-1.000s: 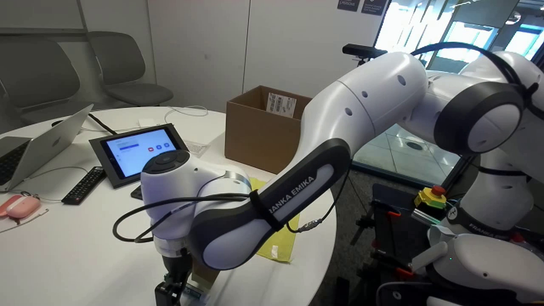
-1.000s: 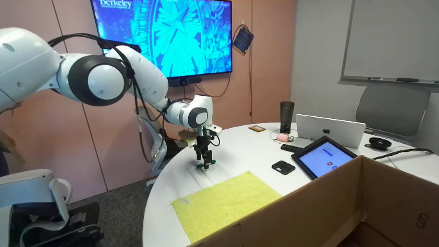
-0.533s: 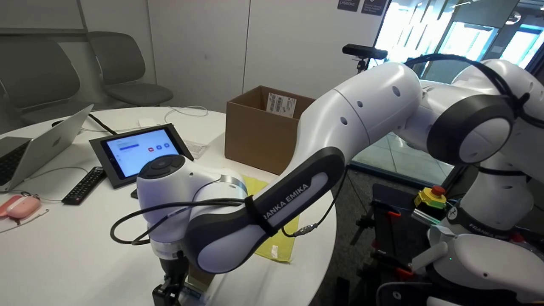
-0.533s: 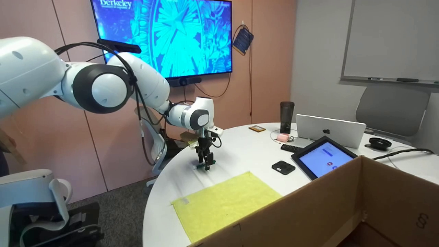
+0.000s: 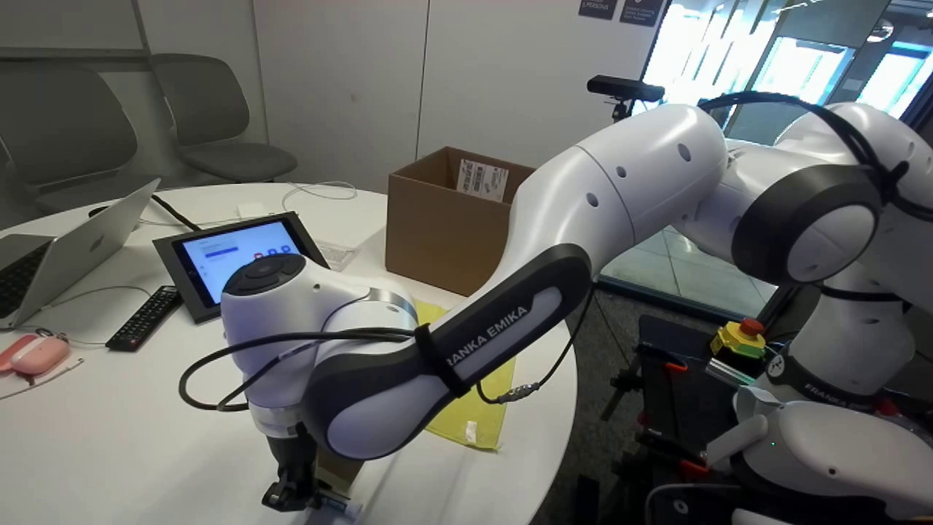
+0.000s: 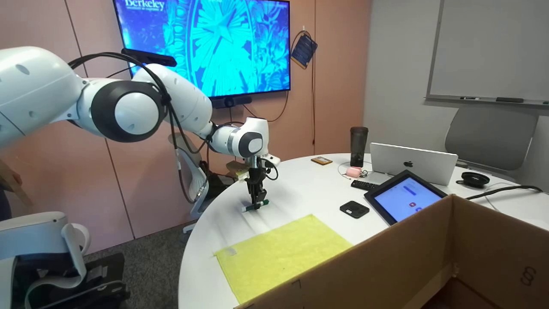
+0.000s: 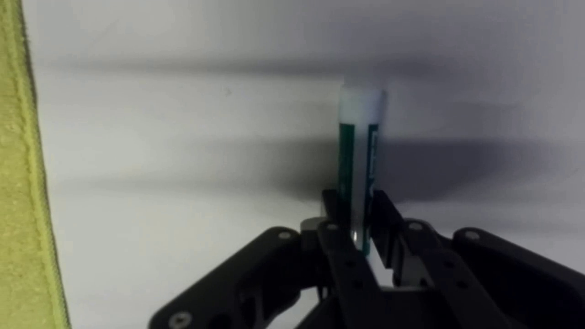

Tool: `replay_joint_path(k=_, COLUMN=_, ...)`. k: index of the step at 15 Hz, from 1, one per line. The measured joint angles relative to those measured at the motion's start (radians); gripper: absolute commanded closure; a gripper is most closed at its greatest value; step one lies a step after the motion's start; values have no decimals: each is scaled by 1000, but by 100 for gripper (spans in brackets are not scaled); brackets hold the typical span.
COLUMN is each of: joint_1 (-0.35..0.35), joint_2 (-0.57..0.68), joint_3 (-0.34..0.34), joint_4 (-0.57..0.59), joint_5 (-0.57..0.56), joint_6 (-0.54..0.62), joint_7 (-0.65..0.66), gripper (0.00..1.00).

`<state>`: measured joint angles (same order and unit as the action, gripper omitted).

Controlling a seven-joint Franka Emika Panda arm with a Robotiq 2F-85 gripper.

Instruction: Put the marker on the towel then put the towel in the box

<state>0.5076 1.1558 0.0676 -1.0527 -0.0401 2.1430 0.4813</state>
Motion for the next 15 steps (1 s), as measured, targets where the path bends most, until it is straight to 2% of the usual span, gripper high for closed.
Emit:
replay_joint_path(k=8, joint_1=-12, joint_2=-23, joint_3=4, joint_4=0, joint_5=0, joint_6=-14, joint_7=-3, gripper=95)
replay_joint_path(k=11, joint_1=-38, joint_2=-86, joint_3=5, joint_4=-30, joint_5=4, joint_6=-12, joint_7=-10, gripper=95)
replay_joint_path(k=15, joint_1=-99, joint_2=-227, joint_3=5, joint_4=-146, joint_5=7, joint_6=7, joint_7=-19, gripper=95)
